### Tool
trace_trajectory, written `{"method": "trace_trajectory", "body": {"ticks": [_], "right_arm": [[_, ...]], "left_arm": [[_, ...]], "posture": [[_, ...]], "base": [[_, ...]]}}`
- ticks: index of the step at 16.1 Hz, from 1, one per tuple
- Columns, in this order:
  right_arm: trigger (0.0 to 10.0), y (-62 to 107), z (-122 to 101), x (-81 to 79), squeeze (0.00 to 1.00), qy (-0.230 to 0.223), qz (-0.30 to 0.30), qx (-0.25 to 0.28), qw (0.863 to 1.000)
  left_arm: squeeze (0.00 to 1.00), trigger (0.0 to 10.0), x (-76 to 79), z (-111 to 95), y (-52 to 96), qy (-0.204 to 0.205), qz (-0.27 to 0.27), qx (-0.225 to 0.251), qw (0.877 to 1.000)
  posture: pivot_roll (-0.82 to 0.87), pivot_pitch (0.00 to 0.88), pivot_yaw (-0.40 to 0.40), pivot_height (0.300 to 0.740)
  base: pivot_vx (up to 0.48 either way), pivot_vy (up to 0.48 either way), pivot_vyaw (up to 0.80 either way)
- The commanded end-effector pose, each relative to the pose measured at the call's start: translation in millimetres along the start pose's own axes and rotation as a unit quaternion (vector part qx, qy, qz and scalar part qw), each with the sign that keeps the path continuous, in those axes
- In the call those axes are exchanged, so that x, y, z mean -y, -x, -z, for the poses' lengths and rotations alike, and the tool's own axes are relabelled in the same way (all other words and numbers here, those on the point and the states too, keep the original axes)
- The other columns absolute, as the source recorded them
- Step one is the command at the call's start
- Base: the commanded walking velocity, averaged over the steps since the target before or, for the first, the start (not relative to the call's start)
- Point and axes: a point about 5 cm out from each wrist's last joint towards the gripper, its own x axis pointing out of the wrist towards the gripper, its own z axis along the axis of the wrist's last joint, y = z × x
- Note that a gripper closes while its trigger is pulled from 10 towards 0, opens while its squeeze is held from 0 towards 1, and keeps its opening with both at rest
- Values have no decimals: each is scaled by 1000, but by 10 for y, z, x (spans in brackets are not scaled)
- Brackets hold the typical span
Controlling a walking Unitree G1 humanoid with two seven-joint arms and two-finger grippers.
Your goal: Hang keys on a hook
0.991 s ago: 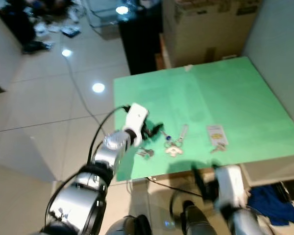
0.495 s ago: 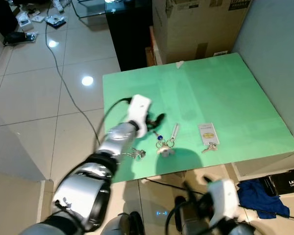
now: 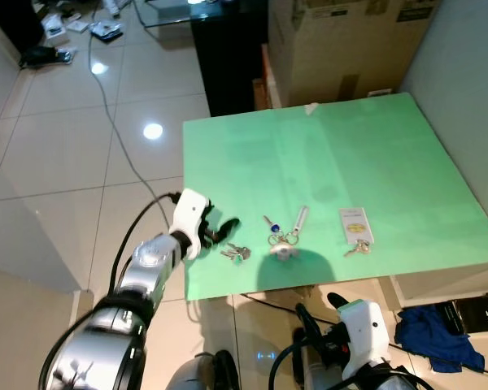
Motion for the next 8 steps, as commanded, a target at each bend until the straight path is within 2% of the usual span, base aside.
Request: {"method": "trace_trajectory", "body": {"ticks": [1, 4, 6, 8], "right_arm": [[10000, 17, 60, -18, 0, -13, -7, -12, 1000], [10000, 28, 87, -35, 0, -17, -16, -17, 1000], [10000, 37, 103, -40, 0, -18, -16, -19, 1000], [10000, 29, 120, -63, 0, -19, -21, -19, 999]], "left_arm": [[0, 10000, 10, 103, 95, -8, 15, -9, 1000], [0, 10000, 60, 215, 298, -19, 50, -19, 998], [0, 10000, 87, 201, 473, -20, 65, -18, 997], [0, 10000, 163, 199, 512, -12, 68, -12, 998]], "posture": [[-254, 236, 113, 727], [-237, 240, 117, 727], [-226, 237, 122, 727], [-217, 229, 125, 727]], "base": [[0, 0, 0], [0, 0, 0], [0, 0, 0], [0, 0, 0]]}}
